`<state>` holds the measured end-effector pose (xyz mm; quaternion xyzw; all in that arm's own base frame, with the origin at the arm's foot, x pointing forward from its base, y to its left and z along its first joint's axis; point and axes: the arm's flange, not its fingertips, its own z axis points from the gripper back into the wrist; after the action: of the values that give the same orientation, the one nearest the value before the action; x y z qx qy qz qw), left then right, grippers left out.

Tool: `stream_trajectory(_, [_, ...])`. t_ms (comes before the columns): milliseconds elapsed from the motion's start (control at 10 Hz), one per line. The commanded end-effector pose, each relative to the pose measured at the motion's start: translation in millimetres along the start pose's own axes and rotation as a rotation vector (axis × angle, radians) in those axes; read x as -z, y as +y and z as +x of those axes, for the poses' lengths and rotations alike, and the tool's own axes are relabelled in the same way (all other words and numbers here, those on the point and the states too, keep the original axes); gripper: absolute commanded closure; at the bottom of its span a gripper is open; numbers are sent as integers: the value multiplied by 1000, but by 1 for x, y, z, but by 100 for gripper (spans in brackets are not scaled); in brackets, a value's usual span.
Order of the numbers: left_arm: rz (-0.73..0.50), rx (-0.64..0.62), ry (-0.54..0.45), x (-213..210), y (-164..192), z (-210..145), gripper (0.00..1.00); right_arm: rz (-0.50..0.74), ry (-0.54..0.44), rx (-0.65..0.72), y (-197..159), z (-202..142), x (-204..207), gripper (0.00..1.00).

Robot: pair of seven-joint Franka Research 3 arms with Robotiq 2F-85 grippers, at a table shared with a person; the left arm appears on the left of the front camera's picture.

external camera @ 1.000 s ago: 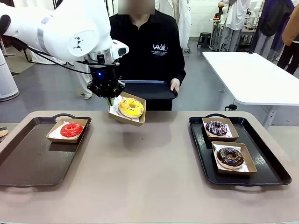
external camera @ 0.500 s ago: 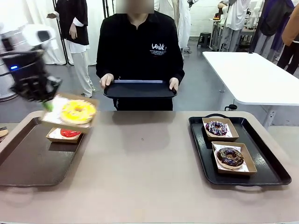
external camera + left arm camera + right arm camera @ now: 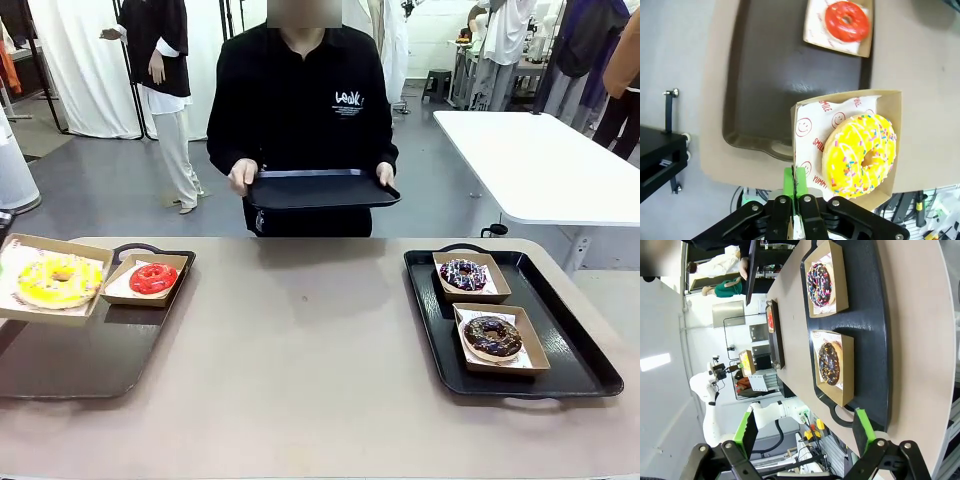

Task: Individually package the donuts and arrange them on the tray.
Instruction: Place the picked Paper togo box on the Handle tray.

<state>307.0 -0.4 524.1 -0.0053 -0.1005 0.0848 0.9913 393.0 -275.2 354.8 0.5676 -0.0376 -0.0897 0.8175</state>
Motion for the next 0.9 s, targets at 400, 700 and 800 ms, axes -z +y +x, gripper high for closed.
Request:
stream_trajectory(400, [-10,5,-18,19,24,14,99,7,5,-1,1,0,0,0])
stream_trajectory(700, [-10,5,-18,19,24,14,99,7,5,-1,1,0,0,0])
stream_trajectory(800, [-10,5,-18,19,24,14,99,7,5,-1,1,0,0,0])
